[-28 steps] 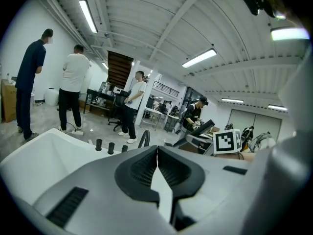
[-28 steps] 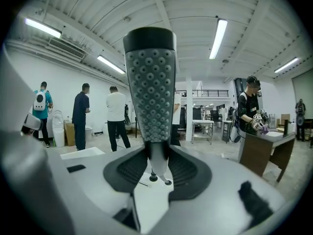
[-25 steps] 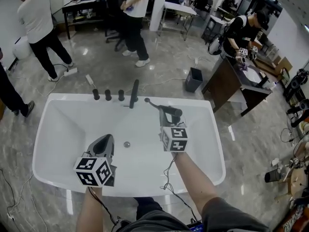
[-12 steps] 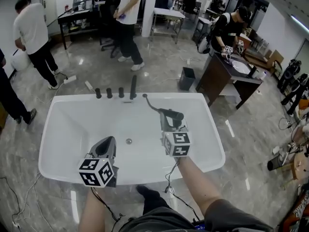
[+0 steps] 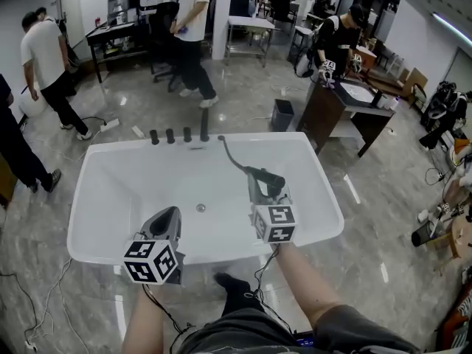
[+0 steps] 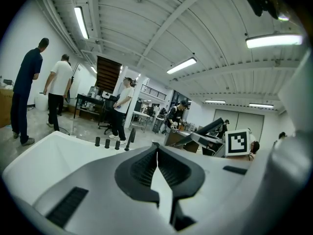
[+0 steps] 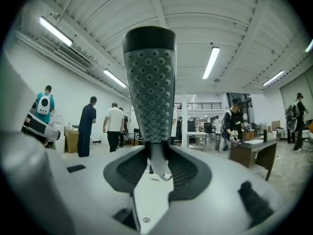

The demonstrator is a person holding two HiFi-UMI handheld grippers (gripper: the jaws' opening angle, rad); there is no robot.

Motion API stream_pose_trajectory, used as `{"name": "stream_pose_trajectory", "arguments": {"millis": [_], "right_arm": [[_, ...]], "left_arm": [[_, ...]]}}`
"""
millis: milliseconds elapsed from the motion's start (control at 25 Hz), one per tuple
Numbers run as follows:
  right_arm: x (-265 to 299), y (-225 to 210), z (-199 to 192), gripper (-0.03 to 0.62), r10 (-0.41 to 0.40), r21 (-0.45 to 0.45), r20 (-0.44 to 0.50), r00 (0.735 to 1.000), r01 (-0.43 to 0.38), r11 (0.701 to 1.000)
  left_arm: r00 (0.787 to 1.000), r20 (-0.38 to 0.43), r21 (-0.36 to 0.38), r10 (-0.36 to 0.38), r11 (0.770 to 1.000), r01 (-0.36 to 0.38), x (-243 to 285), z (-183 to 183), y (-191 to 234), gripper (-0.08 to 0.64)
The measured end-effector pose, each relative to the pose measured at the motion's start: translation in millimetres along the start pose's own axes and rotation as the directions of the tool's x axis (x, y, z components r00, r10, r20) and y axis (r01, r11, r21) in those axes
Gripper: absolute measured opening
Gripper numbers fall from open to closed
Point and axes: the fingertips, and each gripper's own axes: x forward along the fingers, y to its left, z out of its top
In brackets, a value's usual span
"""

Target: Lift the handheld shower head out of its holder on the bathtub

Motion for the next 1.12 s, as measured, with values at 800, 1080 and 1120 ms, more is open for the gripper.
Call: {"name": "stream_pose_trajectory", "arguments": {"millis": [800,1080,1120], "right_arm": [[-123,29,-10,0.141,-0.019,0.013,-0.021,1.0,0.019,1.0],[-140,20,-13,0.141,0.035,0.001,-0.02,0.999,-0.035,0.999],[-144,18,-11,0.141,0.044,0.001,-0.018,0.999,-0.044,0.999]], "left_arm": [[0.996,-0.047,0.02,-0.082,0.996,0.083,-61,-36,-59,0.015],[0.998,-0.052,0.017,-0.046,0.999,0.046,-59,-46,-86,0.015],[0.998,-0.049,0.015,-0.04,0.999,0.041,-59,-47,-91,0.015]]}}
